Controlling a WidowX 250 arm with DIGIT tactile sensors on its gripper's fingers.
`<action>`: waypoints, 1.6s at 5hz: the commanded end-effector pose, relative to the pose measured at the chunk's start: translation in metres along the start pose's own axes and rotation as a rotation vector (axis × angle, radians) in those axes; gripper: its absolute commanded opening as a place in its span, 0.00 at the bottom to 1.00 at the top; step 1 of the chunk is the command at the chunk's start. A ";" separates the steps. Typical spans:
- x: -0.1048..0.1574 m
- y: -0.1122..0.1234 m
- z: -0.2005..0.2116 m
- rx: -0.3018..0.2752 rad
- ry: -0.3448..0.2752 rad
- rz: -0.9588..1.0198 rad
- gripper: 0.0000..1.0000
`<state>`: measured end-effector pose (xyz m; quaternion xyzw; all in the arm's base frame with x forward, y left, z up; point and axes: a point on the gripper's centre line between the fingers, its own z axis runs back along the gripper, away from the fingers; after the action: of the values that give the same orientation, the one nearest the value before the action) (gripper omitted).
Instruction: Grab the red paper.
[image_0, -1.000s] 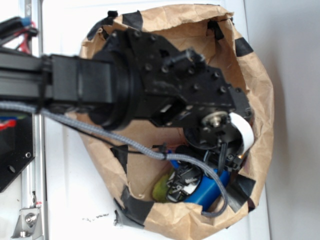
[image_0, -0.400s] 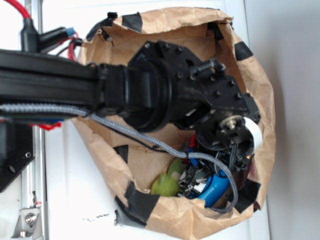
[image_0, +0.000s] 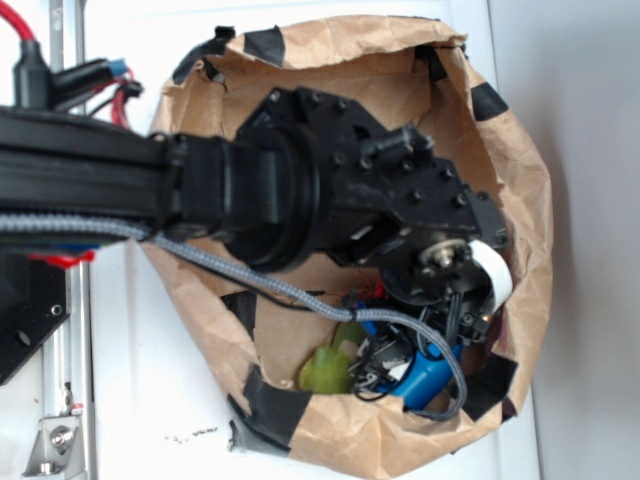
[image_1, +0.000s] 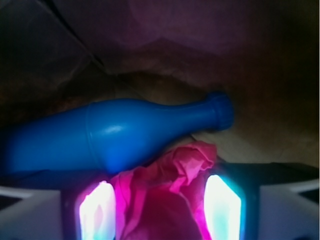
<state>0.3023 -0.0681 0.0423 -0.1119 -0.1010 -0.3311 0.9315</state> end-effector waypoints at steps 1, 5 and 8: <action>0.005 -0.018 0.025 0.017 -0.029 0.001 0.00; -0.018 -0.035 0.125 0.209 0.100 0.488 0.00; -0.019 -0.020 0.140 0.326 0.089 0.614 0.00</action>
<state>0.2548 -0.0188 0.1567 0.0238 -0.0429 -0.0261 0.9985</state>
